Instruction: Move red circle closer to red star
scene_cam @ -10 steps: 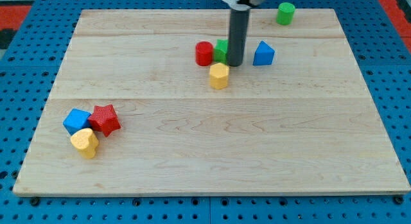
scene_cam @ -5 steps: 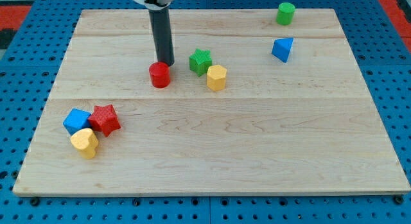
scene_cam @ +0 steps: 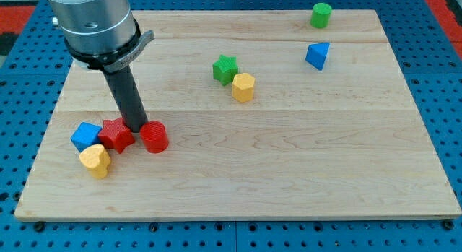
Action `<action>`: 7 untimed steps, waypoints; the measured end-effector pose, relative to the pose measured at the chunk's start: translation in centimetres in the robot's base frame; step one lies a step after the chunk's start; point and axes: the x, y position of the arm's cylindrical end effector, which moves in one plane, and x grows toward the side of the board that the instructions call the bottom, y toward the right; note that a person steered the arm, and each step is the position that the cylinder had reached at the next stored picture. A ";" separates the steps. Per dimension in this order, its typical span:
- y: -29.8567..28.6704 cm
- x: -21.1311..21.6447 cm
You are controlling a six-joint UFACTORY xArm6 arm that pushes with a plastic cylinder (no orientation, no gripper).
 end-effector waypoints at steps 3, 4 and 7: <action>11.7 5.4; 8.1 6.6; 1.2 -0.4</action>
